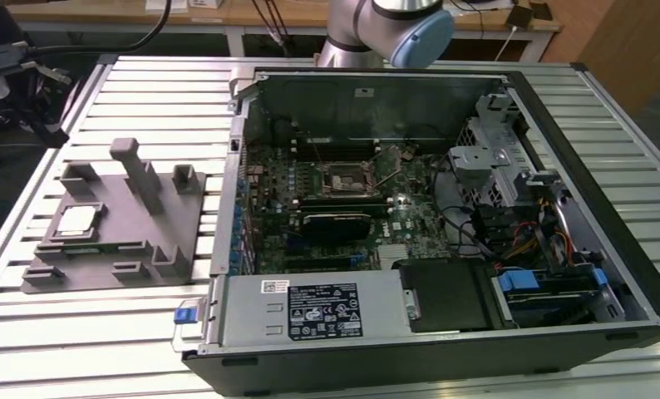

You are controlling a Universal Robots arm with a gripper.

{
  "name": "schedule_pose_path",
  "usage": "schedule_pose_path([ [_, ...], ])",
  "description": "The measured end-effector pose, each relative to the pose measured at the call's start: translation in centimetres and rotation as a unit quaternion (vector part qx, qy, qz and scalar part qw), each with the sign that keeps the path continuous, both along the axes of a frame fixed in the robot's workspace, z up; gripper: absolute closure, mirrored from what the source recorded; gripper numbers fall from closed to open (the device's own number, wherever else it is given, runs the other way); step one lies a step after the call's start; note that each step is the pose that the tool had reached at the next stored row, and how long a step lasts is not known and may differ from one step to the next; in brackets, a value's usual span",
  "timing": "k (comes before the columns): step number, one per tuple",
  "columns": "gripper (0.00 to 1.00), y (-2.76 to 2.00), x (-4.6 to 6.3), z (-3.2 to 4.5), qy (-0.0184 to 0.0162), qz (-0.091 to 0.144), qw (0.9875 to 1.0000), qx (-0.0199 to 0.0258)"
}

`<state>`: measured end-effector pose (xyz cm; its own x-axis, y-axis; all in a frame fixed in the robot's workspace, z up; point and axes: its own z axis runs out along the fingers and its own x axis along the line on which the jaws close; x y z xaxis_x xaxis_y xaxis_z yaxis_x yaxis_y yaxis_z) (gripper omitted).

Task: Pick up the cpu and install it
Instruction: 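Reach for the cpu, then pick up the cpu and move it towards the insertion slot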

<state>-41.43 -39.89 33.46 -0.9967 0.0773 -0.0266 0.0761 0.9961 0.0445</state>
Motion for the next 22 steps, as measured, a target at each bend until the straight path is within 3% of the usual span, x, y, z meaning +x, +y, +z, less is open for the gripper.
schedule_pose_path([
  [10, 0.89, 0.0, -1.2, -1.11, -0.0001, 0.0, 1.0, 0.0],
  [22, 0.89, 0.0, -1.4, -1.2, -0.0002, 0.0, 1.0, 0.0001],
])
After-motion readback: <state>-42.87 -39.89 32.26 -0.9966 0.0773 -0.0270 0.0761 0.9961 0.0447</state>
